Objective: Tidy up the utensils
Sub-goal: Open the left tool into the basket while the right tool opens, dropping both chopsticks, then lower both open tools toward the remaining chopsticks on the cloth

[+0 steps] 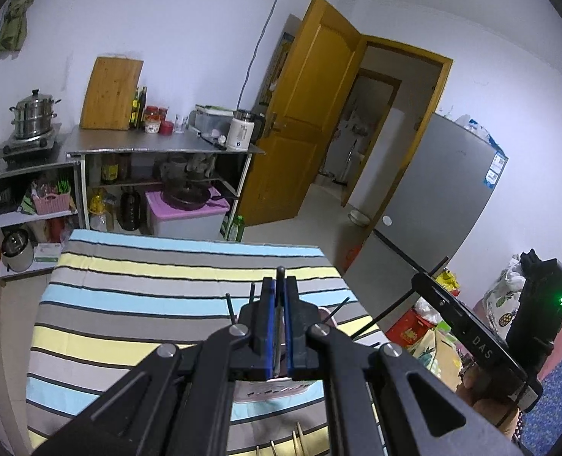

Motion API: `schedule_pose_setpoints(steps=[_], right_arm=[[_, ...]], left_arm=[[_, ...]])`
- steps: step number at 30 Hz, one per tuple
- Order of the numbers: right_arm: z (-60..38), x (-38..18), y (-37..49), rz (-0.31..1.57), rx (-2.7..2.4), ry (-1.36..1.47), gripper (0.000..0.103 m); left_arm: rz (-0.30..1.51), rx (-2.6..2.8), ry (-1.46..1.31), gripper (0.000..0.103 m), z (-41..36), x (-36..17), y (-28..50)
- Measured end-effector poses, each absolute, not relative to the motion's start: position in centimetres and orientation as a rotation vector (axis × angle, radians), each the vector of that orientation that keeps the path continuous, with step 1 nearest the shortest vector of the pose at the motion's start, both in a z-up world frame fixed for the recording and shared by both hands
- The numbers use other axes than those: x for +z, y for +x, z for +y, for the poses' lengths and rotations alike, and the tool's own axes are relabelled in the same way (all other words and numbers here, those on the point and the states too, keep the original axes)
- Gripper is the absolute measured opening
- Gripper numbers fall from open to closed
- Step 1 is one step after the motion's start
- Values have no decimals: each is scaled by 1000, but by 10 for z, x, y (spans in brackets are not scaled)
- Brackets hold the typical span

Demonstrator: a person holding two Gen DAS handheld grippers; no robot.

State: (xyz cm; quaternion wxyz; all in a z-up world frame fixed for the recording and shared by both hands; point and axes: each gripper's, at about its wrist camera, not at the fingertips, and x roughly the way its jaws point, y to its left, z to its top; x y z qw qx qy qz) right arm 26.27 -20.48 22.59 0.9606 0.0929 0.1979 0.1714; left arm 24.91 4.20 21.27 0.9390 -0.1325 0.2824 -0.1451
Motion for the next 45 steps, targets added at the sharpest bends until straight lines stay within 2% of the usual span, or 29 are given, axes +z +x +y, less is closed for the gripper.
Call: schedule_pose_setpoints(steps=[22, 24, 25, 27, 29, 30, 45], right_arm=[[-193, 163, 287, 534, 358, 134, 5], [-194, 162, 287, 548, 360, 130, 5], [-195, 162, 287, 555, 360, 126, 5], [-197, 163, 283, 554, 356, 120, 6], [-199, 166, 279, 547, 356, 123, 14], [-199, 167, 278, 545, 357, 125, 15], [-223, 184, 221, 507, 349, 143, 18]], left_arm=[[750, -294, -267, 5, 28, 138, 280], [753, -287, -259, 11, 26, 137, 279], [752, -284, -257, 21, 27, 137, 279], [740, -278, -260, 31, 28, 138, 276], [722, -278, -261, 33, 30, 143, 272], [715, -274, -256, 35, 31, 146, 269], [630, -255, -227, 38, 42, 161, 213]])
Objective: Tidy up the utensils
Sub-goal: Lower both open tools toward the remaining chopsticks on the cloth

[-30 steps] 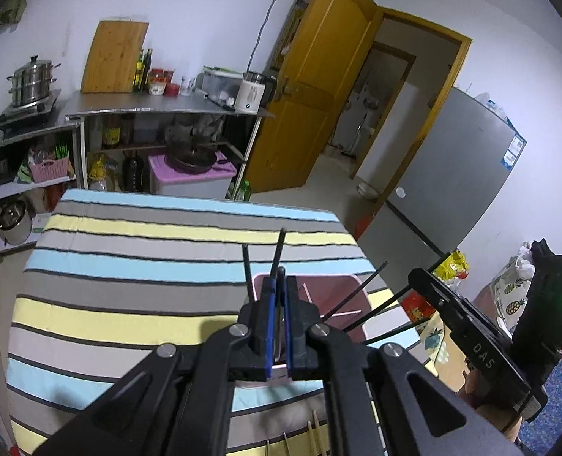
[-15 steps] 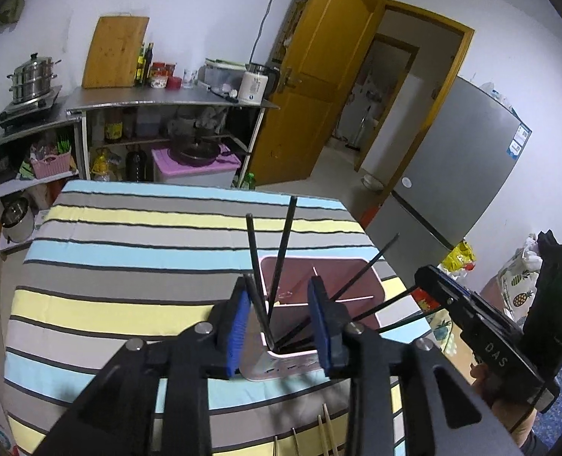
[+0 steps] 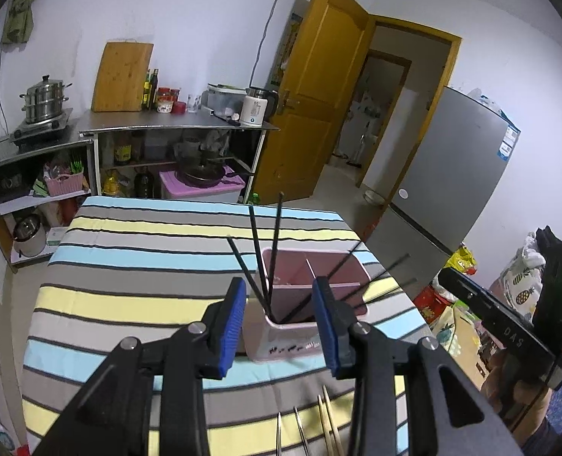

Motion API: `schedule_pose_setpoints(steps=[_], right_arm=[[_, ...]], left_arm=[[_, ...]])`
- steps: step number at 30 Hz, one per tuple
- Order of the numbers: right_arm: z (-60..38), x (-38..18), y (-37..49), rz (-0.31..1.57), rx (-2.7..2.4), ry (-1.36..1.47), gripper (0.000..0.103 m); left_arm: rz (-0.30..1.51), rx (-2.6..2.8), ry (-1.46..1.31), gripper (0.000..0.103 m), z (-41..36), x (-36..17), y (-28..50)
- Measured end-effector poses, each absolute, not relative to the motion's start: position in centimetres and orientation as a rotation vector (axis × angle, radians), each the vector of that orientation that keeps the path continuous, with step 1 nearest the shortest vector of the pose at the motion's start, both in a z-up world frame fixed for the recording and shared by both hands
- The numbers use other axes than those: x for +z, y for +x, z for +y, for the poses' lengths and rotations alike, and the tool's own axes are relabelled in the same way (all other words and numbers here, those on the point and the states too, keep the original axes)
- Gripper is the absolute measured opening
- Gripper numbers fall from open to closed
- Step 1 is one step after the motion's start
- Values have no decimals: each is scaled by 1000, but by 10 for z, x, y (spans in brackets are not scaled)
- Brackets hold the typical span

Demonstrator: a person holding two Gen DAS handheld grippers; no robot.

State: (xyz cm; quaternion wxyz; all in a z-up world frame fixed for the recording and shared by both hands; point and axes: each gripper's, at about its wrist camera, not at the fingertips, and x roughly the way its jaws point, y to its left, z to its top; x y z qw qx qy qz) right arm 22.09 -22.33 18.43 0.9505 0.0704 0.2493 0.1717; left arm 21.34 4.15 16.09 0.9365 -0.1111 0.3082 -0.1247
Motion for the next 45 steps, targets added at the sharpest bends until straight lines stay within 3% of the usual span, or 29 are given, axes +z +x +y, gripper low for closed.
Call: schedule_pose_setpoints(steps=[24, 45], right_arm=[[-230, 133, 115, 557, 340, 100, 18], [-219, 73, 126, 696, 352, 94, 18]], left_arm=[[614, -261, -174, 38, 14, 109, 103], [755, -249, -136, 38, -1, 44, 110]])
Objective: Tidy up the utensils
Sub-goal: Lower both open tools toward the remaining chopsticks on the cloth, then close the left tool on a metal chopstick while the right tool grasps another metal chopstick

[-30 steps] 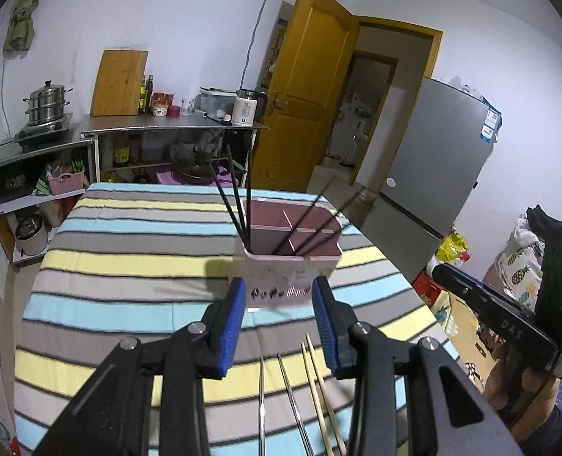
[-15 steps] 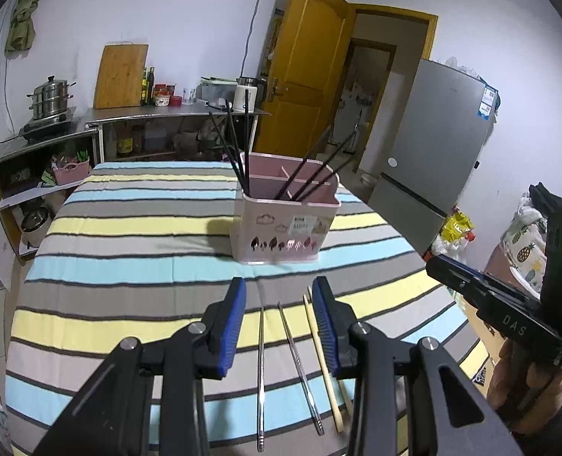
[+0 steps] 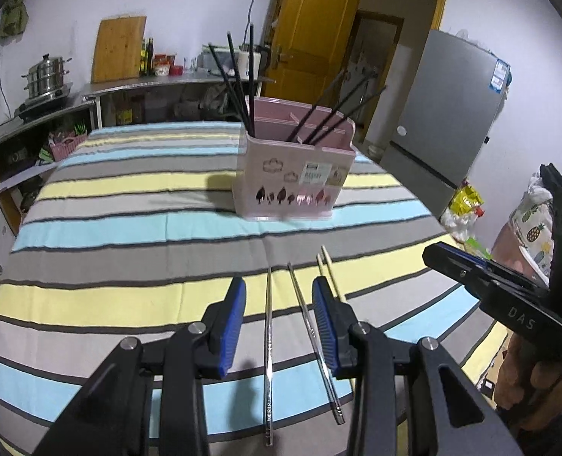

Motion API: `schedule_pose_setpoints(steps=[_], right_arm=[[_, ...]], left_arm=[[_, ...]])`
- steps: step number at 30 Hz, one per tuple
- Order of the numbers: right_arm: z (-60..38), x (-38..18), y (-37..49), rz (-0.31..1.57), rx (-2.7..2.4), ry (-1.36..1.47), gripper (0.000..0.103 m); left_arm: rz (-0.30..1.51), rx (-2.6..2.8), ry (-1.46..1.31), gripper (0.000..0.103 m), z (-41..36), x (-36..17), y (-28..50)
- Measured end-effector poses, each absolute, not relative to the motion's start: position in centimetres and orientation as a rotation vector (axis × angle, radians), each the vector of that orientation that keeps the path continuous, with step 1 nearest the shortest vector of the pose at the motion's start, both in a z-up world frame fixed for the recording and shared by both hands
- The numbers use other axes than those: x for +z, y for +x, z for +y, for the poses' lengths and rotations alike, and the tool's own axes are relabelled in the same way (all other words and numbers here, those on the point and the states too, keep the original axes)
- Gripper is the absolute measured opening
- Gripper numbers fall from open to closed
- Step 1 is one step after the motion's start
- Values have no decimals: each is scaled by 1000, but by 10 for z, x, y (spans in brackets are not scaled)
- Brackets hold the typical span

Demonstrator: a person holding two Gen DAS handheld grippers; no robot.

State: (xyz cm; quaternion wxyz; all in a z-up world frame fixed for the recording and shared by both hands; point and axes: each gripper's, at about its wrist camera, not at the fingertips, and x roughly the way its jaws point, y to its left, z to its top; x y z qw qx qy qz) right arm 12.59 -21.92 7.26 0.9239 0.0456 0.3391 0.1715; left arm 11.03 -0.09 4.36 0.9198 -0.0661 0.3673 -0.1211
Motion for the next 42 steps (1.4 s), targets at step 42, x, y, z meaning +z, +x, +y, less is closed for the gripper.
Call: schedule_pose_setpoints(steps=[42], right_arm=[[-166, 7, 196, 910, 428, 66, 16]], left_arm=[[960, -169, -74, 5, 6, -32, 182]])
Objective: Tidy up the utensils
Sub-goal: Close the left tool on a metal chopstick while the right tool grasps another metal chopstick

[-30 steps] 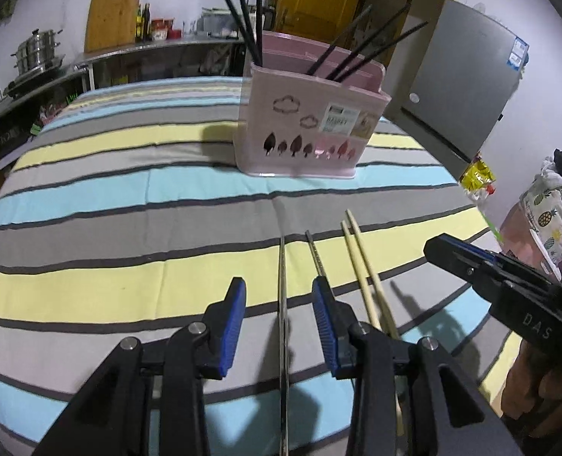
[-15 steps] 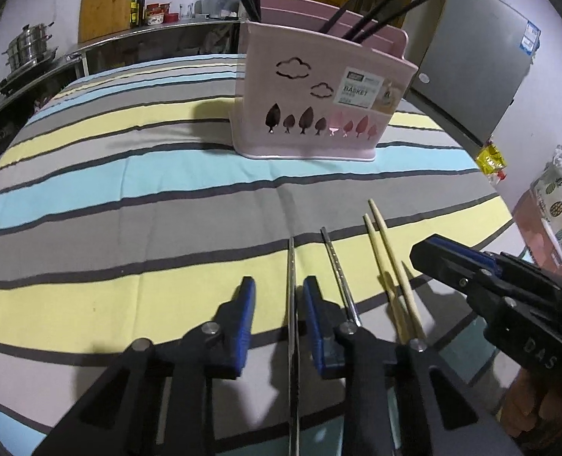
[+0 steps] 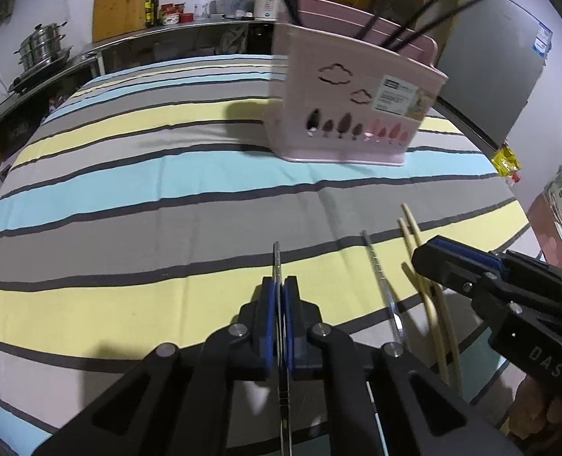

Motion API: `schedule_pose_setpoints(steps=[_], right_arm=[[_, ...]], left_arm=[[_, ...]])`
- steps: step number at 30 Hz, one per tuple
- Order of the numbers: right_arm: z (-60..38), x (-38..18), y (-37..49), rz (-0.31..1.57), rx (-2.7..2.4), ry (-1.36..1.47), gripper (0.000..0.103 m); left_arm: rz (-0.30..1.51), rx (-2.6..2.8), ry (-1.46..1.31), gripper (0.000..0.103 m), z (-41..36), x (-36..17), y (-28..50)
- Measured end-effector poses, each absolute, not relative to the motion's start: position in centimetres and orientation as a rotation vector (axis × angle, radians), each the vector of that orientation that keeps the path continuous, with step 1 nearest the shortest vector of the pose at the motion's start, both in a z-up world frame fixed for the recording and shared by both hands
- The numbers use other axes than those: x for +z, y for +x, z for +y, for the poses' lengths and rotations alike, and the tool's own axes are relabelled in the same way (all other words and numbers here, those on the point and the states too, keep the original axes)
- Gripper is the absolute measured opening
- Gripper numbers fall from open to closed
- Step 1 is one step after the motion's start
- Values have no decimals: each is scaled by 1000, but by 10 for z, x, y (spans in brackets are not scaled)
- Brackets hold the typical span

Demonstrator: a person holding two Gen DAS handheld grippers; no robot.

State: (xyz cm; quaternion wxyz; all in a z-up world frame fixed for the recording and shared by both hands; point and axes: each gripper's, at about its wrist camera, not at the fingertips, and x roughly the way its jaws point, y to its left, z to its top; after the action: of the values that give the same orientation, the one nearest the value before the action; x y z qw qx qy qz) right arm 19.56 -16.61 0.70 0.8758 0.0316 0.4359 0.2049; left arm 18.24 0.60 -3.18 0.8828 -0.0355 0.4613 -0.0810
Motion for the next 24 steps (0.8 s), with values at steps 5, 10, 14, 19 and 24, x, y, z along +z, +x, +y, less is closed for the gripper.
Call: schedule_pose_setpoints(steps=[5, 10, 14, 19, 24], right_arm=[[-153, -3, 206, 966, 432, 62, 16], [-145, -10, 214, 996, 419, 48, 16], [-136, -9, 217, 1008, 398, 7, 16], [-130, -9, 217, 1007, 377, -48, 8], [-134, -5, 218, 1007, 403, 1, 4]], left_arm=[[968, -151, -100, 5, 22, -30, 182], [1003, -169, -82, 6, 24, -32, 186], [1017, -175, -33, 6, 18, -33, 191], [1020, -178, 9, 6, 14, -33, 194], [1029, -183, 2, 5, 15, -31, 198]])
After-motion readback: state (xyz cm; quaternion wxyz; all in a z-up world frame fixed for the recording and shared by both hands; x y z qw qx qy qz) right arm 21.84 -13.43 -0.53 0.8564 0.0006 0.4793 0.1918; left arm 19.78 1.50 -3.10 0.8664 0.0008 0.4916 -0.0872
